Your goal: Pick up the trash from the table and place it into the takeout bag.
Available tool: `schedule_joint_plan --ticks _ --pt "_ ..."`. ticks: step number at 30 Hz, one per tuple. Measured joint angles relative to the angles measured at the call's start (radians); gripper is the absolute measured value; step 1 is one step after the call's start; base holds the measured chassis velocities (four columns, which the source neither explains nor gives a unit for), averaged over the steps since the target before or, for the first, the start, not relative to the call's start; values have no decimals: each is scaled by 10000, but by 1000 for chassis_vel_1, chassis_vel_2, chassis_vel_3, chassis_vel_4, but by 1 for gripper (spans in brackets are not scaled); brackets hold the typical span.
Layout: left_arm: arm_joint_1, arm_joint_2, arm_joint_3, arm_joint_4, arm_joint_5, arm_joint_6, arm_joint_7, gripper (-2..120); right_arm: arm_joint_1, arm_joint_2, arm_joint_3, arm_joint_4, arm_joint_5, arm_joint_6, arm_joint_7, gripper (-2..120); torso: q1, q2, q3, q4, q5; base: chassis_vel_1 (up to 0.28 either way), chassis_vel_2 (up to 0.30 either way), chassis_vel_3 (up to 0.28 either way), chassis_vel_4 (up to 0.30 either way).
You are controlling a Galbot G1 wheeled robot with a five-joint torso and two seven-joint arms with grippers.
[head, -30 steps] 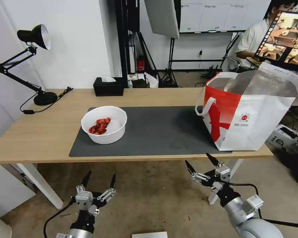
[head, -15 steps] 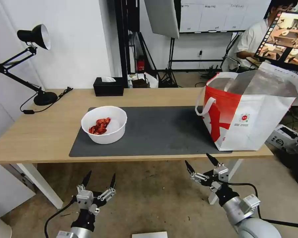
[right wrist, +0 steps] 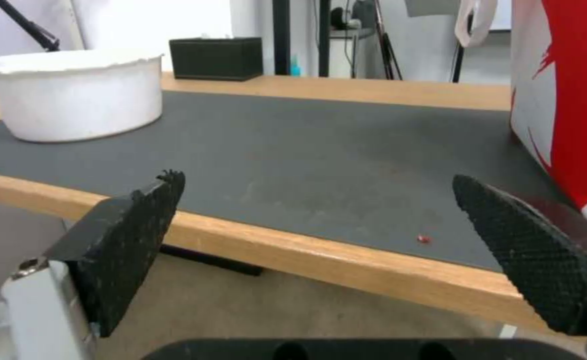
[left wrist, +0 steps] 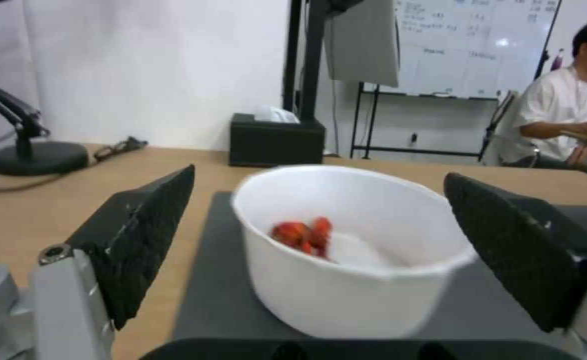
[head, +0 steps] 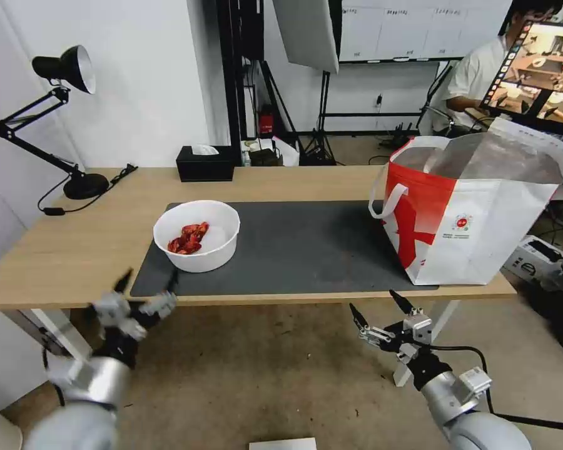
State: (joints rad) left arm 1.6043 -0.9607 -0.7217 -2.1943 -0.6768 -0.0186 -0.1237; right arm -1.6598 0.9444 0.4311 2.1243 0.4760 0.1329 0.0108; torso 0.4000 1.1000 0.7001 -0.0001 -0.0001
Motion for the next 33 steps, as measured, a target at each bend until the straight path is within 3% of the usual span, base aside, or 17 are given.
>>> schedule_joint_plan --ticks 1,3,4,6,7,10,11,14,15,18,19,21,25,33 --pt "0 0 0 0 0 0 0 100 0 0 0 0 0 0 0 100 0 0 0 0 0 0 0 0 0" --pt "-506 976 -100 333 -1047 532 -70 100 0 -1 2 1 1 0 -2 100 0 0 0 3 -1 0 0 0 0" --pt "-506 976 -100 333 -1047 532 -70 100 0 -1 2 1 1 0 -2 100 0 0 0 3 -1 0 0 0 0" --pt "-1258 1829 138 823 -2116 1255 -123 100 0 0 3 2 3 0 -3 100 0 0 0 1 -1 0 0 0 0" --pt "-1258 1829 138 823 -2116 1255 -123 100 0 0 3 2 3 0 -3 100 0 0 0 1 -1 0 0 0 0" --pt "-2518 2639 725 1592 -3802 2329 -131 100 1 0 4 4 5 1 -5 100 0 0 1 1 -2 0 0 0 0" --pt "-2518 2639 725 1592 -3802 2329 -131 100 1 0 4 4 5 1 -5 100 0 0 1 1 -2 0 0 0 0" --pt "-3597 3034 1018 2027 -4672 3570 -171 100 1 0 4 5 8 1 -6 100 0 -1 0 1 -2 0 0 0 0" --pt "-3597 3034 1018 2027 -4672 3570 -171 100 1 0 4 5 8 1 -6 100 0 -1 0 1 -2 0 0 0 0" --pt "-4755 3382 1315 2481 -5559 5228 -356 100 1 0 5 7 11 2 -8 100 1 0 0 1 2 0 0 0 0" --pt "-4755 3382 1315 2481 -5559 5228 -356 100 1 0 5 7 11 2 -8 100 1 0 0 1 2 0 0 0 0" --pt "-5440 3572 1704 2914 -6019 6042 -461 100 1 0 5 8 11 2 -9 100 1 -1 0 1 1 0 0 0 0" --pt "-6190 3662 2330 3482 -6596 6566 -584 100 1 0 4 10 11 2 -11 100 1 -1 0 1 0 0 0 0 0" --pt "-7045 3616 3044 4176 -7144 6865 -737 100 1 0 5 10 12 3 -11 100 0 0 -1 1 1 0 0 0 0"
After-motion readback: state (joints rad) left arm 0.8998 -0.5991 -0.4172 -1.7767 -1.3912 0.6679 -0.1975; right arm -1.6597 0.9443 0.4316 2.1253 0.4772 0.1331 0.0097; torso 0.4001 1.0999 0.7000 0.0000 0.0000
